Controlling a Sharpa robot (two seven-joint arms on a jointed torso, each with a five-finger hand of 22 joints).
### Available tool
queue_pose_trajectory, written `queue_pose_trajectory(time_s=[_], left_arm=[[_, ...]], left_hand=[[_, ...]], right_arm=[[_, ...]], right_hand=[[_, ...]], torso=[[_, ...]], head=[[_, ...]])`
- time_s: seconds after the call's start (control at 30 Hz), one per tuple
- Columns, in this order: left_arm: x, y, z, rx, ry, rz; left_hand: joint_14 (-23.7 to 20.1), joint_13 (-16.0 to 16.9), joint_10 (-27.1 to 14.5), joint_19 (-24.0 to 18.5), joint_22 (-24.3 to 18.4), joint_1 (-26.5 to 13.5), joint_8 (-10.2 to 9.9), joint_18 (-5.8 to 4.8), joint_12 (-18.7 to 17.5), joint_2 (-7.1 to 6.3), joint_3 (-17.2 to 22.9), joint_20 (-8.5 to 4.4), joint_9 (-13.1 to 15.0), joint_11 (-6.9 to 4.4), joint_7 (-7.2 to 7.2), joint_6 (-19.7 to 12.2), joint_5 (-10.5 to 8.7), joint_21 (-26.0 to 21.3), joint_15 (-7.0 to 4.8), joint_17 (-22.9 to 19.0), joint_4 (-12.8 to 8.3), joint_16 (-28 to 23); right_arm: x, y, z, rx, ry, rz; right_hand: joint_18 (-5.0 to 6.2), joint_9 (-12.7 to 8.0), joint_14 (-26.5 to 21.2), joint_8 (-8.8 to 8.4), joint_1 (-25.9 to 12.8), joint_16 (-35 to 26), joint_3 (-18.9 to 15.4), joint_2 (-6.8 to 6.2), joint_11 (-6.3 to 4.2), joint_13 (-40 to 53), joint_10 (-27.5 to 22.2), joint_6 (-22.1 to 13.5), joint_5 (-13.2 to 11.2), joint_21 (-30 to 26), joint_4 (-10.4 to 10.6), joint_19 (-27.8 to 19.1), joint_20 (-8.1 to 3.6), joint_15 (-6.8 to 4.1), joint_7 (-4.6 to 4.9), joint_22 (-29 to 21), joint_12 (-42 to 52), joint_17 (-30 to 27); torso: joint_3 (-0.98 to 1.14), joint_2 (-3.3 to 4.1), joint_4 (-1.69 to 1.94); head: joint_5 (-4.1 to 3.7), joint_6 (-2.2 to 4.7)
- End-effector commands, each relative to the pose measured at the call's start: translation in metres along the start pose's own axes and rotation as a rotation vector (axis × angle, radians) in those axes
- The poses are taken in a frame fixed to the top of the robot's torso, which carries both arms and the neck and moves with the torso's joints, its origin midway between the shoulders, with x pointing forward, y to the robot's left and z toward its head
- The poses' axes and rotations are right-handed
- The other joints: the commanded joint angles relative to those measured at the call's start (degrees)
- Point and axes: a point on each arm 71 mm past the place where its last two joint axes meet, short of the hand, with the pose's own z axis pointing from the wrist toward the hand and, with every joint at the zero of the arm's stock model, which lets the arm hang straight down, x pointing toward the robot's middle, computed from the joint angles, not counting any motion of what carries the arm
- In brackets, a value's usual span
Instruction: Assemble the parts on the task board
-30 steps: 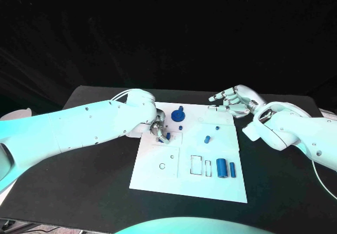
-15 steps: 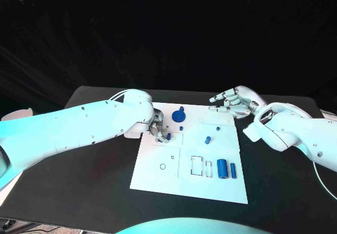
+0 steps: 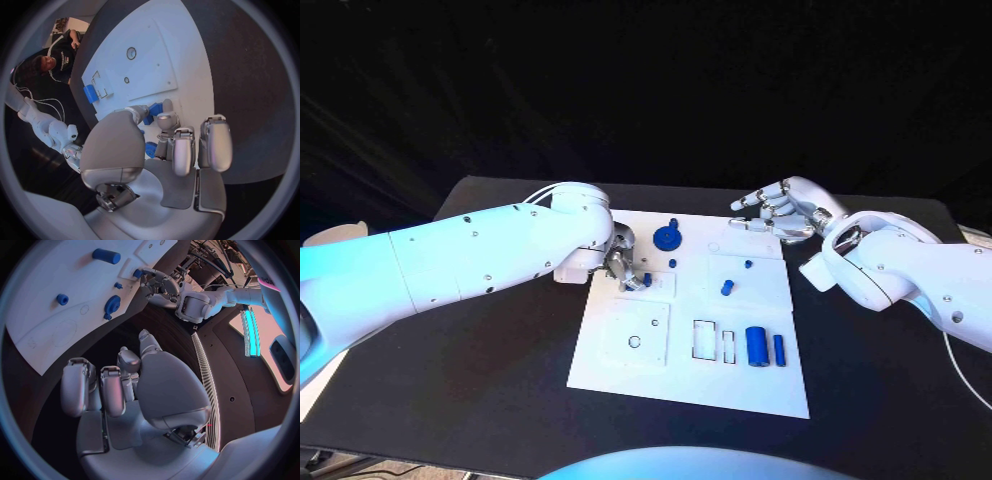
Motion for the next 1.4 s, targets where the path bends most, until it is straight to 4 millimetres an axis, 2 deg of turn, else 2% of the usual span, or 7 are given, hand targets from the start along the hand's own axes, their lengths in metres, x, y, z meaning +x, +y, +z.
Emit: queue_pose_trajectory(time_s=[0.03,0.17,0.3,0.93,1.13,1.4], left_arm=[[0.008,0.005,0.003,-0.052,0.049,0.008],[0.008,0.006,0.002,-0.051,0.051,0.010],[0.008,0.007,0.000,-0.051,0.054,0.013],[0.004,0.014,-0.002,-0.058,0.044,-0.005],[0.001,0.016,-0.002,-0.055,-0.007,-0.067],[-0.004,0.028,-0.006,-0.039,-0.088,-0.245]], left_hand=[[5.93,-0.07,-0.13,4.95,12.83,-0.90,-0.33,-0.58,-0.21,0.12,17.62,0.50,-0.14,0.31,0.18,-0.24,0.55,-0.30,0.55,15.06,-16.95,0.18],[5.93,-0.27,-0.57,4.89,12.74,-1.97,-0.91,-0.51,-0.34,0.41,20.31,0.57,-0.43,0.42,0.32,-0.30,1.65,-0.65,0.61,15.06,-18.35,0.18],[5.93,-0.46,-0.89,4.83,12.65,-2.50,-1.19,-0.44,-0.45,0.67,21.64,0.61,-0.57,0.47,0.39,-0.29,1.69,-1.02,0.67,15.06,-18.90,0.18],[5.93,-1.12,-1.71,4.74,12.55,-3.31,-2.06,-0.36,-0.80,0.74,23.61,0.64,-1.07,0.54,0.48,-0.62,1.59,-1.43,0.70,15.06,-19.94,0.18],[5.93,-0.54,-1.25,4.82,12.69,-3.67,-2.06,-0.47,-0.17,0.71,23.83,0.67,-1.19,0.54,0.48,-0.15,1.51,-0.83,0.73,15.06,-20.18,0.18],[5.93,0.47,-0.32,4.95,12.88,-4.85,-2.20,-0.61,0.95,0.66,23.81,0.69,-1.73,0.58,0.58,0.64,1.45,-0.03,0.76,15.06,-20.33,0.18]], right_arm=[[0.002,0.000,0.000,-0.007,0.019,-0.006],[0.002,0.000,0.000,-0.006,0.021,-0.006],[0.002,0.000,0.000,-0.006,0.023,-0.006],[0.002,0.000,0.000,-0.005,0.025,-0.006],[0.002,0.000,0.000,-0.005,0.025,-0.006],[0.002,-0.001,0.000,-0.004,0.025,-0.006]], right_hand=[[0.87,0.00,4.55,-0.23,-0.39,-0.16,-0.35,0.05,-0.10,-0.03,-0.34,0.32,0.23,-0.32,-0.03,-0.24,-0.18,-0.49,0.00,0.04,0.24,9.16],[0.88,0.00,4.56,-0.23,-0.43,-0.14,-0.38,0.04,-0.10,-0.03,-0.33,0.31,0.23,-0.32,-0.01,-0.25,-0.18,-0.48,0.00,0.03,0.25,9.17],[0.88,0.00,4.56,-0.23,-0.48,-0.13,-0.43,0.03,-0.10,-0.03,-0.33,0.31,0.23,-0.33,0.02,-0.25,-0.18,-0.48,0.00,0.02,0.27,9.19],[0.87,0.00,4.56,-0.23,-0.58,-0.13,-0.52,-0.01,-0.09,-0.04,-0.33,0.31,0.23,-0.31,0.07,-0.24,-0.17,-0.48,0.00,0.06,0.28,9.20],[0.87,0.00,4.56,-0.23,-0.58,-0.13,-0.52,-0.01,-0.09,-0.04,-0.33,0.31,0.23,-0.31,0.07,-0.24,-0.17,-0.48,0.00,0.06,0.28,9.20],[0.87,0.00,4.56,-0.23,-0.58,-0.13,-0.52,-0.01,-0.09,-0.04,-0.33,0.31,0.23,-0.31,0.07,-0.24,-0.17,-0.48,0.00,0.06,0.28,9.20]], torso=[[0.04,-0.01,-0.02],[0.05,-0.02,-0.01],[0.04,-0.03,0.04],[0.01,0.03,0.00],[0.05,0.01,-0.03],[0.12,0.02,-0.01]], head=[[0.05,0.04],[0.16,0.08],[0.19,0.13],[0.42,0.29],[0.47,0.32],[0.29,0.37]])
